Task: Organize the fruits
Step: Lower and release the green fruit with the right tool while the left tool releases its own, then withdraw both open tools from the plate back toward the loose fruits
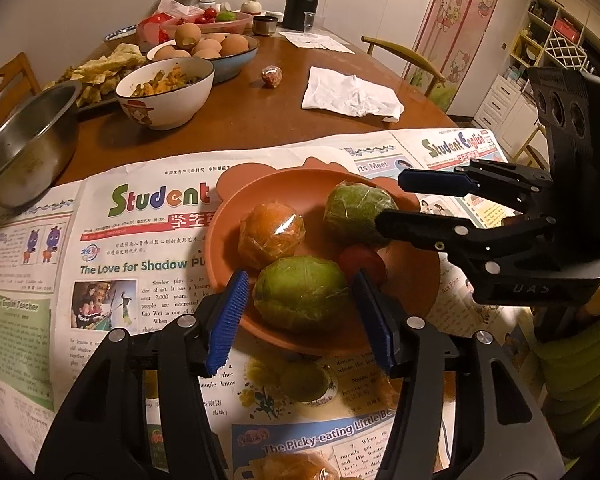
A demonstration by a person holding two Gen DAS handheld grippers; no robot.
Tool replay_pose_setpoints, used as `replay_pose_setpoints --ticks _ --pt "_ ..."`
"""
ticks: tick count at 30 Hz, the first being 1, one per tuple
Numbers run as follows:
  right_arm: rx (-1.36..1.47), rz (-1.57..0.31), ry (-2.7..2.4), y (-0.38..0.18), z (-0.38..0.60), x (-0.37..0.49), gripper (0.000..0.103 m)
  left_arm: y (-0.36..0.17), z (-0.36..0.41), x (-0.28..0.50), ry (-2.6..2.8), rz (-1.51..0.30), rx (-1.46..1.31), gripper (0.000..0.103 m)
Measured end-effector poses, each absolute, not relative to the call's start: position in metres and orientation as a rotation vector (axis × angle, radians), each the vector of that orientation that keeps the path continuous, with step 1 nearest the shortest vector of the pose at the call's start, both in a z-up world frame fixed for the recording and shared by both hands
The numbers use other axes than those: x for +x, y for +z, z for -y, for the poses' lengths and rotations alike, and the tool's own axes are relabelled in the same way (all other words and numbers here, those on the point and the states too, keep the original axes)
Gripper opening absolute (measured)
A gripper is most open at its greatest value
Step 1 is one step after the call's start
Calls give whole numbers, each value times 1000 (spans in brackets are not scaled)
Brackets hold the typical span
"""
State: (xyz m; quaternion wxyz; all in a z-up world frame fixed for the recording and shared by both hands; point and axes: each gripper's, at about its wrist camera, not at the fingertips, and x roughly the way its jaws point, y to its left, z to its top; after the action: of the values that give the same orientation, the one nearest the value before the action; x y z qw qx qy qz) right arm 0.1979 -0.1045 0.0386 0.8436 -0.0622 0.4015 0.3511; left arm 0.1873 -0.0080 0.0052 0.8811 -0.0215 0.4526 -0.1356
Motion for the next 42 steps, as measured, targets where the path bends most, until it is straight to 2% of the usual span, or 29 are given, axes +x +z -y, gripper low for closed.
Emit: replay_pose_setpoints --ticks 9,14,31,38,42 --pt "-103 -831 722 42 114 188 63 10 6 184 -273 -925 -51 53" --pt "-81 -823 710 45 120 187 68 12 4 182 -261 -914 -59 61" --pt "-74 -782 699 59 125 167 87 25 -9 173 -222 -870 -95 78" --pt "-70 -770 705 64 125 159 90 34 -18 164 -185 -846 -103 88" --pt "-71 -760 702 68 124 155 93 41 -23 160 -169 -830 -110 91"
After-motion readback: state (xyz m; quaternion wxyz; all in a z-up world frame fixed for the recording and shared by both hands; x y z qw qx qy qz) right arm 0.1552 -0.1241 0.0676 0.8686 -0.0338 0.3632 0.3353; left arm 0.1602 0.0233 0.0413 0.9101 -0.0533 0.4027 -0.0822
